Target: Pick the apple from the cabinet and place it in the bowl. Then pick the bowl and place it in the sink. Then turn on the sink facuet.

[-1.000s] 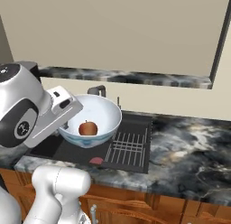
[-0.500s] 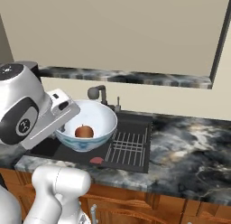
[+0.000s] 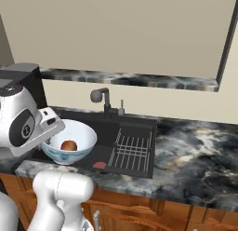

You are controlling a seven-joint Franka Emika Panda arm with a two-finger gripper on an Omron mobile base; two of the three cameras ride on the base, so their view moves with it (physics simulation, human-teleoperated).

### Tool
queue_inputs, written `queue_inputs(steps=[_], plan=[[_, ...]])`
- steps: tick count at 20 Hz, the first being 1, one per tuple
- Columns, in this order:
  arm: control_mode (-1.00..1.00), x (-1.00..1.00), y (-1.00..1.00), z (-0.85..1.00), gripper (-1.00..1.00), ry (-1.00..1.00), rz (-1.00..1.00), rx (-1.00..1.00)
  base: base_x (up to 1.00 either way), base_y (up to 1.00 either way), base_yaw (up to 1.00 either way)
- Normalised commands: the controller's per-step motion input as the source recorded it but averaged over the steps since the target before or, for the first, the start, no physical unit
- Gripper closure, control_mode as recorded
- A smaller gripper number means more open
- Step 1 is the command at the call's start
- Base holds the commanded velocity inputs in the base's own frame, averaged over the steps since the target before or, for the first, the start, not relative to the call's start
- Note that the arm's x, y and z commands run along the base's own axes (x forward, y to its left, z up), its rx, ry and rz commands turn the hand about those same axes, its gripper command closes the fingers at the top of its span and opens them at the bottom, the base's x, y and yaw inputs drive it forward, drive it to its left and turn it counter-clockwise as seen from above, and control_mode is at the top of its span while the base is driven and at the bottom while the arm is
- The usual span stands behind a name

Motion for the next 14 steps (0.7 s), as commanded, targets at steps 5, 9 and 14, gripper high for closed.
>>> queue_inputs(steps=[5, 9, 14], plan=[[-1.00, 1.00, 0.41, -0.42, 1.00, 0.00, -0.07, 0.00, 0.00, 0.00, 0.00], [-1.00, 1.00, 0.03, -0.40, 1.00, 0.03, -0.11, 0.00, 0.00, 0.00, 0.00], [-1.00, 0.99, 0.14, -0.44, 1.00, 0.12, -0.08, 0.00, 0.00, 0.00, 0.00]])
